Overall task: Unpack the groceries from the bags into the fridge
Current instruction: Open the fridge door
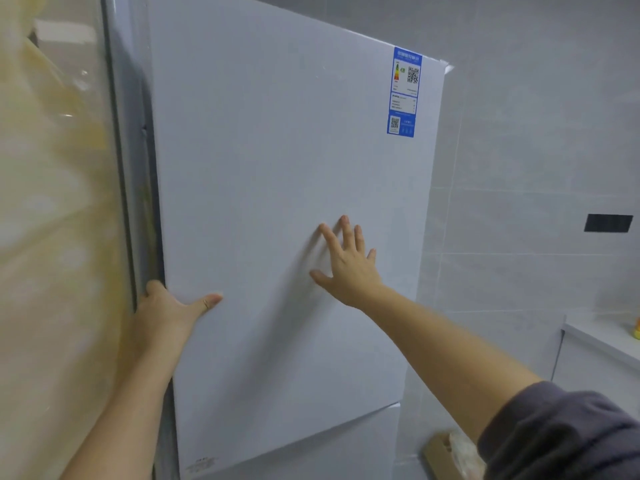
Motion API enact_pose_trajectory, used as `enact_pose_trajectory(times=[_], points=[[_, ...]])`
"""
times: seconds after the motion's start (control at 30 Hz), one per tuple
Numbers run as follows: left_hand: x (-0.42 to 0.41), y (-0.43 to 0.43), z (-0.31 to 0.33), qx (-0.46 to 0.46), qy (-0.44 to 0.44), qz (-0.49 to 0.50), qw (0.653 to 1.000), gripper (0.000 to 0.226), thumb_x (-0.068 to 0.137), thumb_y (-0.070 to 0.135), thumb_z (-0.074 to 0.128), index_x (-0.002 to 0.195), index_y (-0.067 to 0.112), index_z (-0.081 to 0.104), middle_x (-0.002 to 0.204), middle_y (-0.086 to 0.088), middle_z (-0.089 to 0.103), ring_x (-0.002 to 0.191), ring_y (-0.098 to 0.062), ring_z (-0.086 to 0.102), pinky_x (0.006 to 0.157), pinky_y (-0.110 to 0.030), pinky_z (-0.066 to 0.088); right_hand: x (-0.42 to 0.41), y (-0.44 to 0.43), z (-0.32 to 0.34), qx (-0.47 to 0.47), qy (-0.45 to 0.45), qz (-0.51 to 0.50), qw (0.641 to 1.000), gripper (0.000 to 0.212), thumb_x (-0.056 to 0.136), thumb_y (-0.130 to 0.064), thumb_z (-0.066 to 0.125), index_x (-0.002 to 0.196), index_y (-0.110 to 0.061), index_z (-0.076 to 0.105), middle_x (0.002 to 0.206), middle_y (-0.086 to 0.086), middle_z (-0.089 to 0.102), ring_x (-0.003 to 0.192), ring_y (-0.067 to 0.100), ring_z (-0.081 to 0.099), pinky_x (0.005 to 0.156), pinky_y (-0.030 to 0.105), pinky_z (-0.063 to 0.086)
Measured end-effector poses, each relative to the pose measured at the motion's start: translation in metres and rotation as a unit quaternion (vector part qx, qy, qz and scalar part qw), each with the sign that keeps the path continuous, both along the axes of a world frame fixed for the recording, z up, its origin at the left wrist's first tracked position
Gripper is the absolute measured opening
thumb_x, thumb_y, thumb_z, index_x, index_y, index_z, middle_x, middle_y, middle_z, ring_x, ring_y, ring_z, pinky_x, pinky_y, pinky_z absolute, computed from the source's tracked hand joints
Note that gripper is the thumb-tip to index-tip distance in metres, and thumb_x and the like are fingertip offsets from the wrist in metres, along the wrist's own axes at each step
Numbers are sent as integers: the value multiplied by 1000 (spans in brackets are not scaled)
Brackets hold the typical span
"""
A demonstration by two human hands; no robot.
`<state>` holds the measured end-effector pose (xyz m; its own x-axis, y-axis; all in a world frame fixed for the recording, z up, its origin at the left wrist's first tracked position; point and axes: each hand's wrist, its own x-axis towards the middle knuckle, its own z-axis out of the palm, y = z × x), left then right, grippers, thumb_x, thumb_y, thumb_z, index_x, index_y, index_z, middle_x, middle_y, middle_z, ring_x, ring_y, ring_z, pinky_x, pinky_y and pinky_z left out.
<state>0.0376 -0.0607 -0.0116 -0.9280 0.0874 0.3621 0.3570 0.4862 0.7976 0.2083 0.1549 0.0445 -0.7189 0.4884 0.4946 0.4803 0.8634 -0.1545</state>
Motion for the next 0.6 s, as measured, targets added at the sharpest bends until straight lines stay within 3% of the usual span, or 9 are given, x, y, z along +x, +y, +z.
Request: enact_pose_trajectory(times=[0.23, 0.43, 0.6], points=[[36, -20, -8, -18, 47, 22, 999, 79, 60, 60, 83, 101, 3, 47, 106, -26, 62, 91, -44, 61, 60, -37, 36, 4, -64, 22, -74, 109, 86, 987, 83, 93, -47, 57, 155, -35, 3, 163, -3, -19, 150, 29, -13, 114, 66, 16], [73, -35, -12, -1, 78, 11, 997, 64, 67, 48, 84, 95, 4, 47, 98, -26, 62, 84, -43, 60, 58, -38, 35, 16, -118, 40, -98, 117, 141, 978, 89, 91, -48, 60, 155, -36, -2, 162, -3, -20, 150, 28, -12, 113, 65, 20], [111, -45, -12, -4, 83, -12, 996, 56, 76, 43, 79, 102, 2, 51, 100, -20, 61, 82, -38, 59, 57, -35, 34, 30, -155, 48, -125, 115, 168, 971, 98, 89, -48, 64, 153, -38, -10, 162, 0, -22, 150, 29, -12, 113, 63, 24]])
